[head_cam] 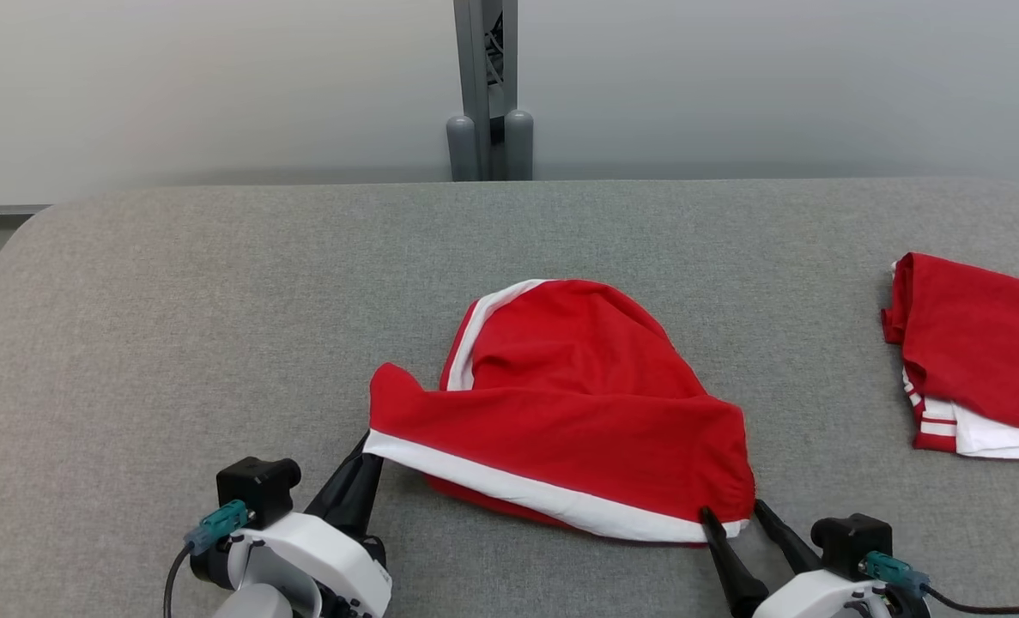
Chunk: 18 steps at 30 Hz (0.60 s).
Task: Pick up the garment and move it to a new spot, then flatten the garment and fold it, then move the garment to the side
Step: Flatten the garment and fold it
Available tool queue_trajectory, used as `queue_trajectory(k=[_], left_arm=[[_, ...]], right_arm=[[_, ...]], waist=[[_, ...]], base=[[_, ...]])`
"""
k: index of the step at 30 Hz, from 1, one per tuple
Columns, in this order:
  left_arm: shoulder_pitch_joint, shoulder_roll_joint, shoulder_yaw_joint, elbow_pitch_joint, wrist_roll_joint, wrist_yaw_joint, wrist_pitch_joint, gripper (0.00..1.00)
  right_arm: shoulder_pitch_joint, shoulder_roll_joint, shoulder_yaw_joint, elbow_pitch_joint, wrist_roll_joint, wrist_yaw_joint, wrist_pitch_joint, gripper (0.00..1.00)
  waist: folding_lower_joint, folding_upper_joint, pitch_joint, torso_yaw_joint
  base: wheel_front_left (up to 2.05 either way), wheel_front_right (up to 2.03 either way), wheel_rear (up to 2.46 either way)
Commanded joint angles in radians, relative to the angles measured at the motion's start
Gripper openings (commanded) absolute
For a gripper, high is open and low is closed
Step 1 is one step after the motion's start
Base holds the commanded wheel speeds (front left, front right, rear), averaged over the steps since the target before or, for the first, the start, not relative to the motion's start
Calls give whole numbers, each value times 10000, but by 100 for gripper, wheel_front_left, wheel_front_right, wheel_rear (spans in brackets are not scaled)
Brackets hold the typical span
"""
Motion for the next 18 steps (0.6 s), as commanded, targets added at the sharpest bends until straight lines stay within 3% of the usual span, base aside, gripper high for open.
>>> queue_trajectory(k=[1, 16, 17, 18], left_arm=[[6, 20, 52, 10, 61, -14, -31, 0], [36, -49, 150, 85, 88, -14, -31, 0], [27, -52, 152, 97, 87, -14, -31, 0], [20, -54, 156, 114, 88, -13, -31, 0]], right_arm=[[-102, -90, 51, 116, 106, 0, -6, 100], [-212, -569, 1821, 247, 1624, 0, 5, 100], [-213, -615, 1916, 241, 1680, 0, 5, 90], [-213, -658, 1984, 235, 1698, 0, 5, 47]], waist=[[0, 0, 2, 26], [0, 0, -28, -46], [0, 0, -35, -49], [0, 0, -44, -50]], base=[[0, 0, 0], [0, 0, 0], [0, 0, 0], [0, 0, 0]])
